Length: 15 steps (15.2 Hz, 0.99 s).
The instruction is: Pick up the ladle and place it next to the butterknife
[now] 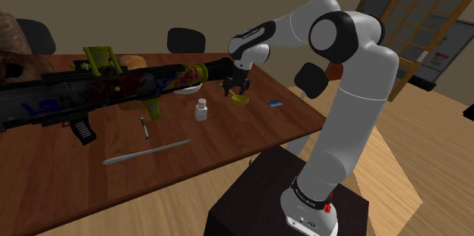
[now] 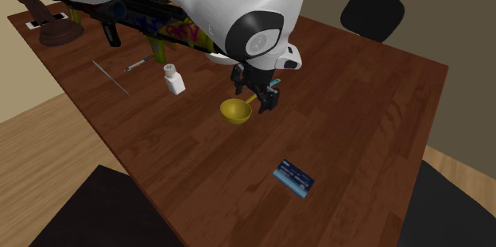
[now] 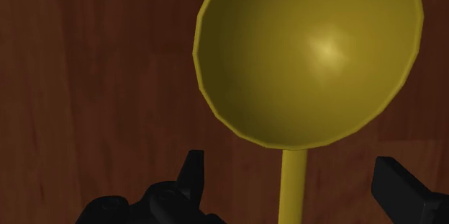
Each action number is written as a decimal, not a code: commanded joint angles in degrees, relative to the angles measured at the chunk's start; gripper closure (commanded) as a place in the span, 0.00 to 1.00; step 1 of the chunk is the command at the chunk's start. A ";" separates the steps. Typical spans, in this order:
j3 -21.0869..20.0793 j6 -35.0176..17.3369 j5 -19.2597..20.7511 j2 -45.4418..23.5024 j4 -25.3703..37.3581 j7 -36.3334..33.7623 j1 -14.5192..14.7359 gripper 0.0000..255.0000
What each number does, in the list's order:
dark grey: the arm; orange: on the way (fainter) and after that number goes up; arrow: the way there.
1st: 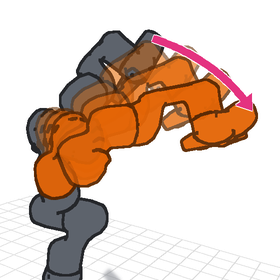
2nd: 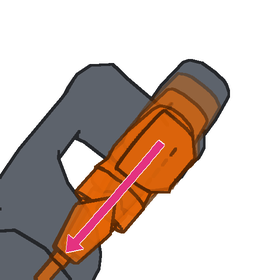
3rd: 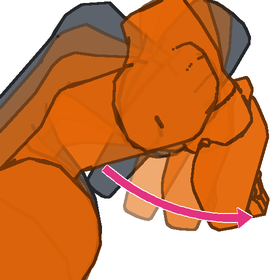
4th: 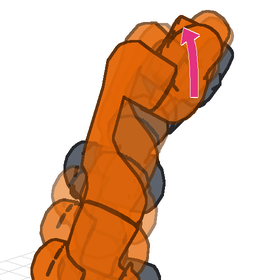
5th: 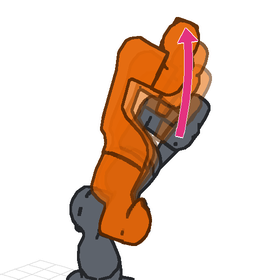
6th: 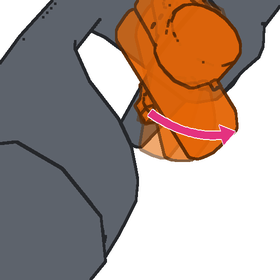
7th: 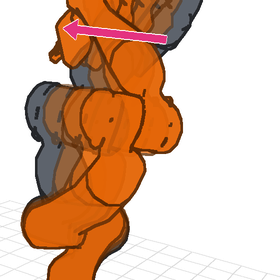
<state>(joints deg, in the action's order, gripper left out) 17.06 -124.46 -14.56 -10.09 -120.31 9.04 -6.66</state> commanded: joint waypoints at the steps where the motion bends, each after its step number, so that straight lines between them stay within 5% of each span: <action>1: -0.05 0.01 -0.01 -0.07 -0.03 0.01 0.05 0.00; 2: -0.05 0.01 -0.01 -0.07 -0.03 0.01 0.05 0.00; 3: -0.04 0.03 -0.02 -0.11 0.02 0.05 0.02 1.00; 15: 0.13 1.99 0.76 1.25 0.77 -0.74 0.15 1.00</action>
<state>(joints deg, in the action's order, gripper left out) 17.17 -123.02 -14.09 -9.49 -119.66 8.51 -6.58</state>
